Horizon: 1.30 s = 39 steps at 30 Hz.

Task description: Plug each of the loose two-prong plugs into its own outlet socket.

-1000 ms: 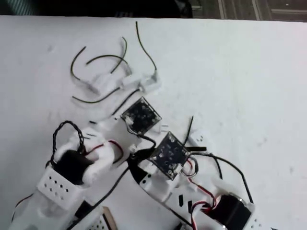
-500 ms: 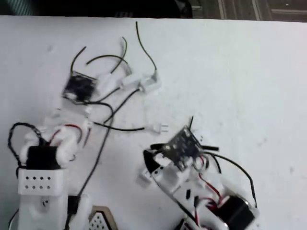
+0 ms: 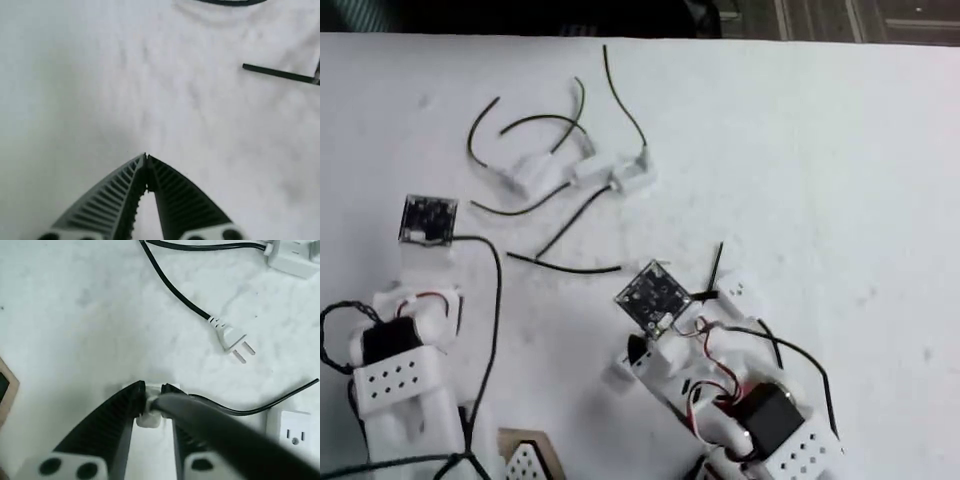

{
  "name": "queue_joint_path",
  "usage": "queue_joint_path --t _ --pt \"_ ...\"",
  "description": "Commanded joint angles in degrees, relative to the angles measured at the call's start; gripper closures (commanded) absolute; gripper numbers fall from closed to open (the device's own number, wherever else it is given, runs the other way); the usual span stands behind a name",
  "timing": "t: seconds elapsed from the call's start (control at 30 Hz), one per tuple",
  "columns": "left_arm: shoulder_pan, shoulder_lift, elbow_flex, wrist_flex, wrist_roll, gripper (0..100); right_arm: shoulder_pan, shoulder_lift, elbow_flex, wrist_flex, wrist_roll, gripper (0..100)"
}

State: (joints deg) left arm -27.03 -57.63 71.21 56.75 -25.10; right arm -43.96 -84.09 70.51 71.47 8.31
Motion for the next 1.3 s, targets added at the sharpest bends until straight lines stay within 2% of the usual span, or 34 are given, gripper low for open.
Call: queue_joint_path --t 0.0,0.13,0.27,0.4,0.73,0.9,1.27 --pt "-1.3 -0.8 1.1 -1.6 -1.1 98 0.5 0.4 1.6 -1.5 2.4 98.2" --pt "-1.3 -0.8 1.3 -1.6 -1.2 98 0.1 0.4 7.6 -5.8 3.0 98.2" --pt "-1.3 -0.6 1.4 -1.6 -1.3 98 -5.2 0.3 11.8 -9.7 2.6 98.2" --pt "-1.2 -0.8 2.5 -2.0 -1.5 98 -7.0 0.4 12.0 -10.2 2.5 98.2" --pt "-1.1 -0.8 2.8 -2.0 -3.6 98 -6.7 0.4 12.2 -10.4 2.5 98.2" --pt "-1.1 -0.8 2.8 -2.0 -3.6 98 -6.7 0.4 15.4 -15.0 2.5 98.2" --pt "-1.1 -0.8 2.9 -2.0 -3.7 98 -4.9 0.4 16.6 -11.9 3.7 98.2"
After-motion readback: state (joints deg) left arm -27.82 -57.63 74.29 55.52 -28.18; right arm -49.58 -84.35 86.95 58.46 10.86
